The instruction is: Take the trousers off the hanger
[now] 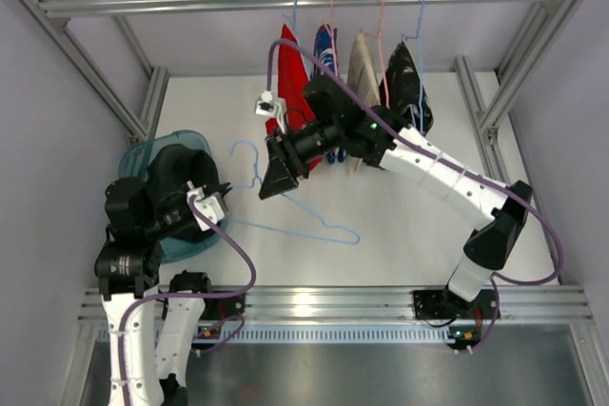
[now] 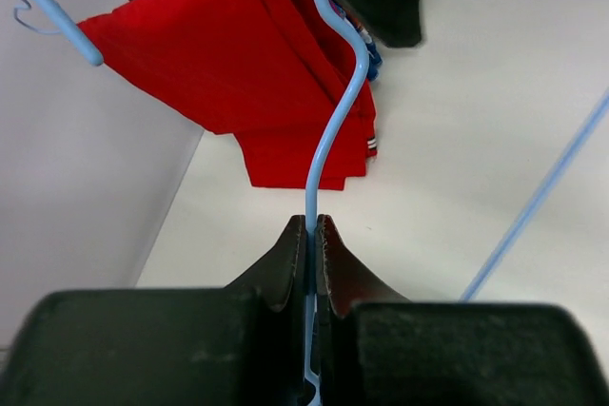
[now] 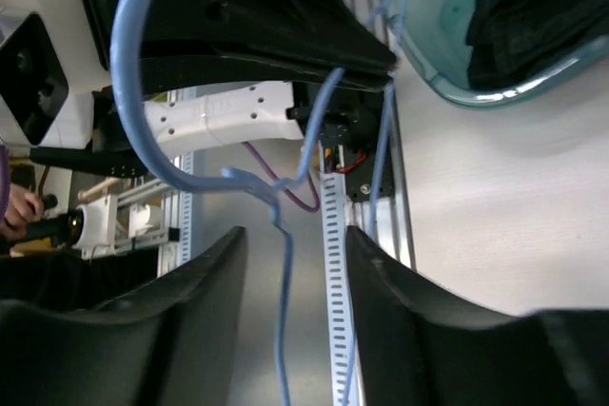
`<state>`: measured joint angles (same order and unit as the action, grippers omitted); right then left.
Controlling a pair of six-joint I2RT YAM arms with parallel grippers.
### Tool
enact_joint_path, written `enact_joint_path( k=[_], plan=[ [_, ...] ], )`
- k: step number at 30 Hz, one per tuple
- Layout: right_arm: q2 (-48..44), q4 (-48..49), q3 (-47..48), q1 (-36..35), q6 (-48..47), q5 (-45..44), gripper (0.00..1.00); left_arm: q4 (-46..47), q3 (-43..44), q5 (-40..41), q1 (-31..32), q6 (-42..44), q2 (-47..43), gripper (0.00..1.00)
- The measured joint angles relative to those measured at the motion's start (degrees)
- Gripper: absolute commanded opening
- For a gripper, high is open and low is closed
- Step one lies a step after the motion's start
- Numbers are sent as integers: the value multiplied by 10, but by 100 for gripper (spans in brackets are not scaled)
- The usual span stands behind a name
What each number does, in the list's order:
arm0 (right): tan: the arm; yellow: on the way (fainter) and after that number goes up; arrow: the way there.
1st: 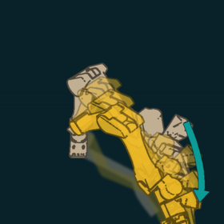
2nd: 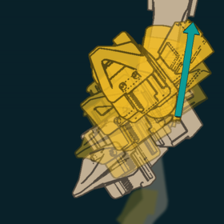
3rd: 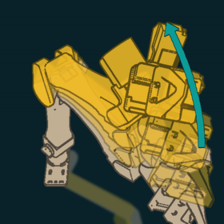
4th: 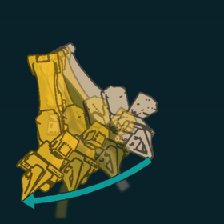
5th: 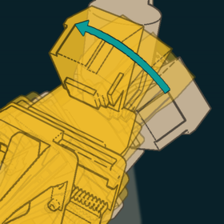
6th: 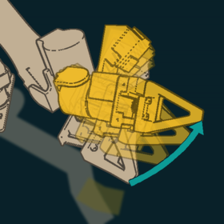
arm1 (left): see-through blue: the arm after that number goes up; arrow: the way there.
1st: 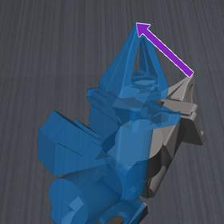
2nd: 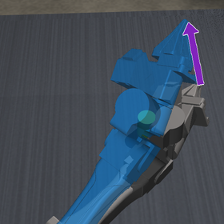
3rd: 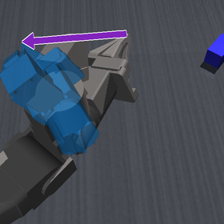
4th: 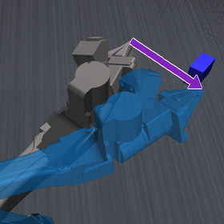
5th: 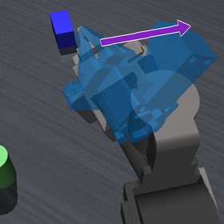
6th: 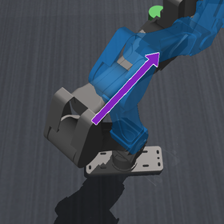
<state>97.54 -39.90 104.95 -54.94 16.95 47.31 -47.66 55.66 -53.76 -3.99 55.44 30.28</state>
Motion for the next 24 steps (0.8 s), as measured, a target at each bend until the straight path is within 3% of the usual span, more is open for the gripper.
enact_joint_path(
  k=[2, 8, 13, 19, 24],
  plan=[
    [-8, 11, -8, 24, 10, 0, 59, 0, -5, 6, 0, -12, -4, 0],
    [-82, 9, -54, 100, 10, -23, 77, 2, -10, 9, 0, -44, -3, 0],
    [-170, 10, -109, 94, 0, -38, 93, 27, -15, 7, 0, -92, 7, 0],
    [-207, 9, -146, 88, -14, -56, 95, 53, -15, 5, 0, -135, 26, 0],
    [-207, -4, -185, 65, -48, -85, 83, 65, -10, 5, 0, -156, 35, 0]
  ],
)
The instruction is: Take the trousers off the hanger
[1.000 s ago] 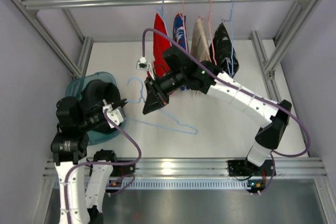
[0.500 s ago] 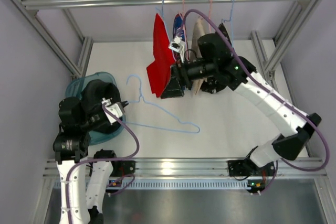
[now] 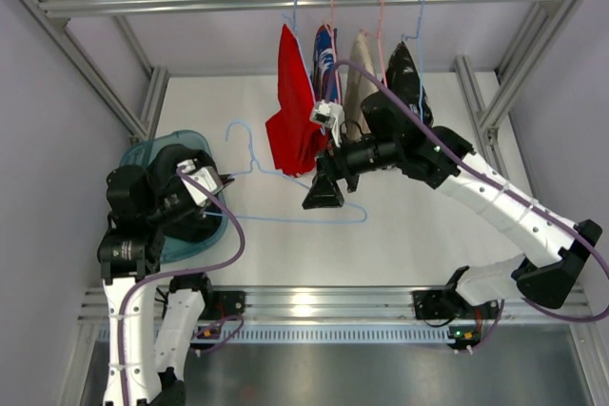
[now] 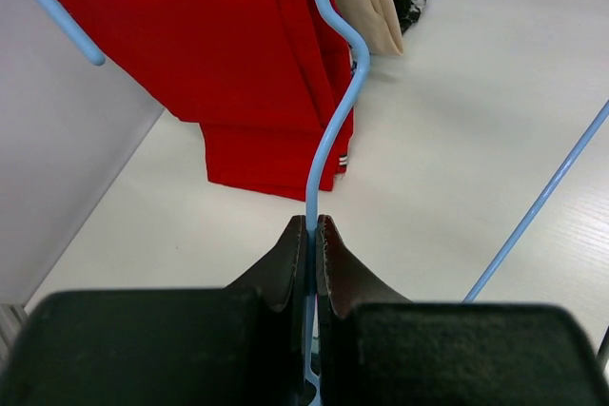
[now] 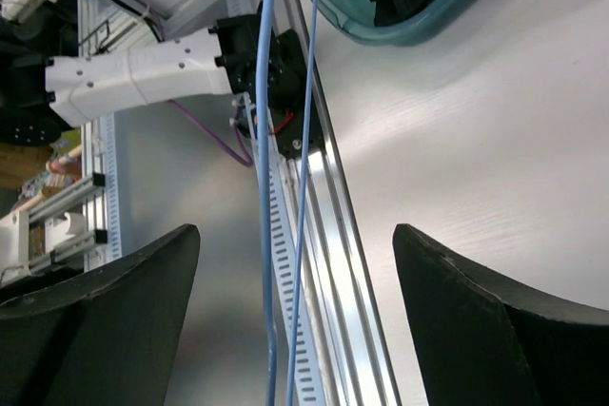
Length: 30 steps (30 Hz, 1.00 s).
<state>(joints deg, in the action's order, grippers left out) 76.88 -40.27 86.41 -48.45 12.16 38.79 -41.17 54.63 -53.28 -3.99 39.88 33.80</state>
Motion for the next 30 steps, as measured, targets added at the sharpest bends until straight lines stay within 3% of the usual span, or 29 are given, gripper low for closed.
enact_joint_path(
  k=[7, 12, 16, 17, 20, 22, 24, 25, 30],
  plan=[
    [0, -12, -7, -13, -31, -25, 46, 7, 8, 0, 0, -13, 1, 0],
    [-1, -16, -8, -14, -47, -33, 32, 7, 8, 3, 0, -23, 1, 0],
    [-8, -26, -16, -17, -61, -42, 0, 7, 11, 4, 0, -29, 2, 0],
    [-10, -28, -16, -19, -63, -42, 0, 8, 13, 4, 0, -32, 2, 0],
    [-15, -27, -16, -22, -72, -45, 0, 13, 14, 5, 0, -49, 2, 28],
    [-19, -33, -15, -22, -76, -53, 0, 22, 15, 5, 0, -66, 1, 54],
    [-23, -43, -12, -22, -77, -64, 0, 33, 17, 7, 0, -91, -3, 64],
    [-26, -45, -9, -22, -79, -70, 0, 40, 17, 8, 0, -106, -5, 75],
    [-72, -57, -2, -5, -90, -73, 0, 112, 20, 28, 0, -229, -23, 86]
  ],
)
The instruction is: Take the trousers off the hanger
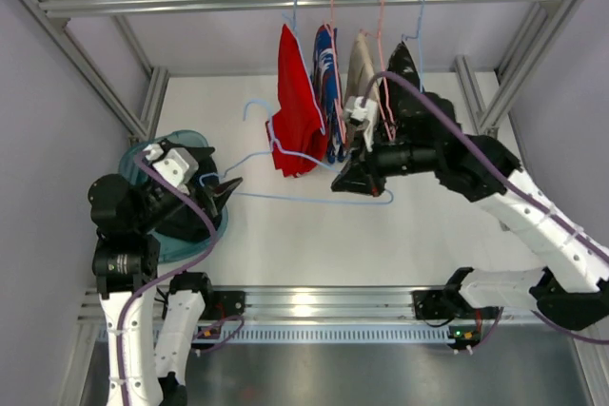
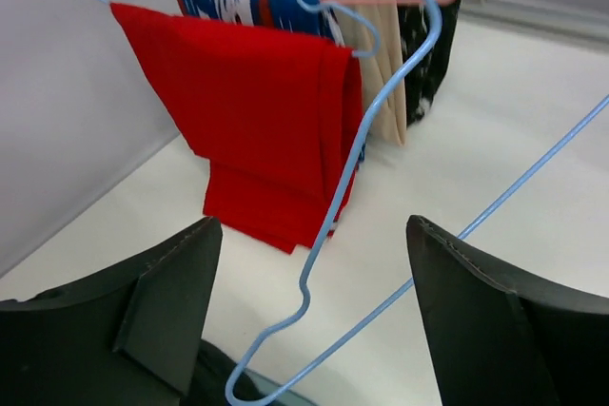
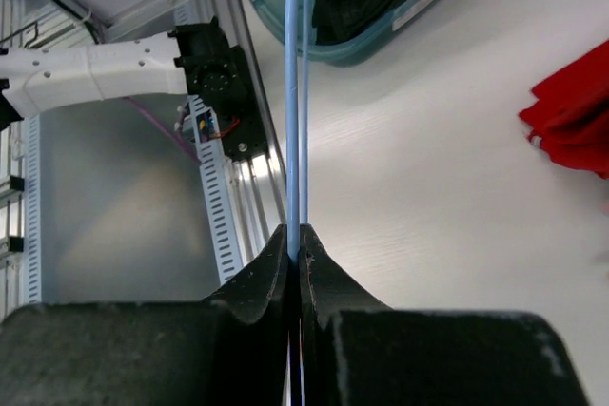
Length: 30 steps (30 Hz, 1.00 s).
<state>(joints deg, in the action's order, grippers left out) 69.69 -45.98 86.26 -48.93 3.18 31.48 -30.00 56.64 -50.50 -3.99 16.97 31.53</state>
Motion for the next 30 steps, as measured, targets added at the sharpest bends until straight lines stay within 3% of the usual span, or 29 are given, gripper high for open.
enact_joint_path(
  k=[5, 14, 20, 25, 30],
  plan=[
    [-91, -3, 0, 90, -7, 13, 0, 106, 16, 31, 0, -165, -14, 98],
    [-290, -11, 0, 274, -16, -19, 0, 233, 58, 83, 0, -345, -1, 98],
    [-408, -53, 37, 400, -18, -114, 0, 245, 58, 85, 0, -380, 13, 98],
    [-430, -93, 63, 461, -36, -215, 0, 245, 56, 86, 0, -384, 23, 98],
    [-406, -153, 18, 476, -47, -332, 0, 248, 50, 89, 0, -381, 24, 98]
  ],
)
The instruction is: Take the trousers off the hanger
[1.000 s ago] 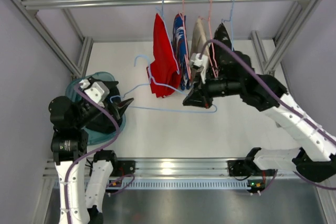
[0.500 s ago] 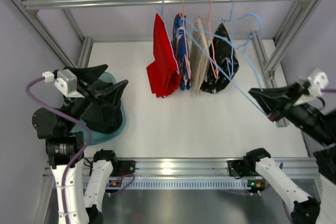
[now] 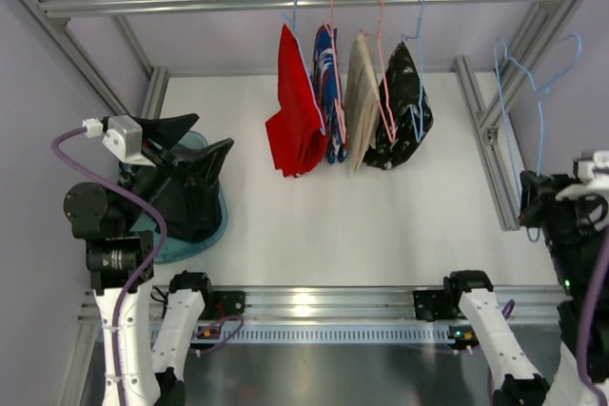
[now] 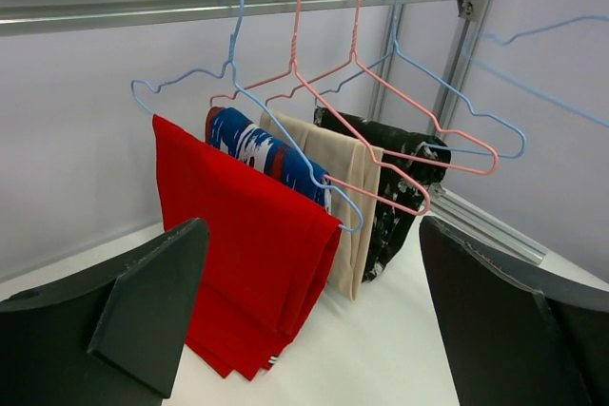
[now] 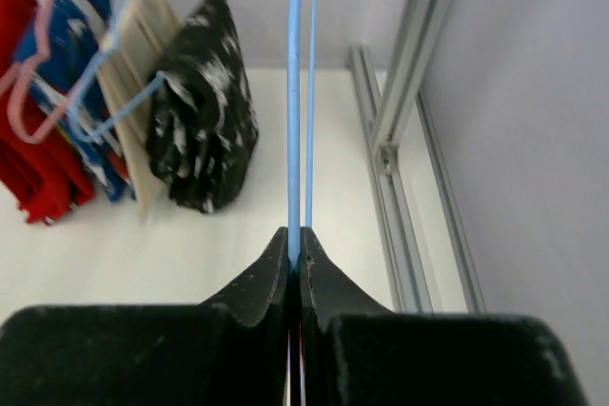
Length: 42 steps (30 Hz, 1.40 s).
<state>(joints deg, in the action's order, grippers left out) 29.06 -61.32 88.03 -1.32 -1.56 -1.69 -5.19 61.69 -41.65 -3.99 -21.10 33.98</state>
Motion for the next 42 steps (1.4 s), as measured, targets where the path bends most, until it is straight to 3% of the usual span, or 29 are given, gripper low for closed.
enact_joint_path(
  k=[9, 14, 26, 30, 37, 42],
  plan=[
    [225, 40, 24, -4, -29, -47, 0, -1, -11, 6, 0, 16, -18, 98],
    [287, 91, 31, 2, -52, -35, 0, -6, -12, 8, 0, 31, -35, 98],
    [410, 132, 138, 193, -84, 163, 0, -13, -39, 8, 0, 42, -36, 98],
    [445, 133, 136, 254, -91, 235, 0, -15, -48, 6, 0, 48, -36, 98],
    [429, 140, 75, 273, -115, 284, 0, -17, -66, 5, 0, 53, -34, 98],
    [412, 172, 23, 277, -139, 292, 18, -31, -66, -3, 0, 54, -8, 95]
  ],
)
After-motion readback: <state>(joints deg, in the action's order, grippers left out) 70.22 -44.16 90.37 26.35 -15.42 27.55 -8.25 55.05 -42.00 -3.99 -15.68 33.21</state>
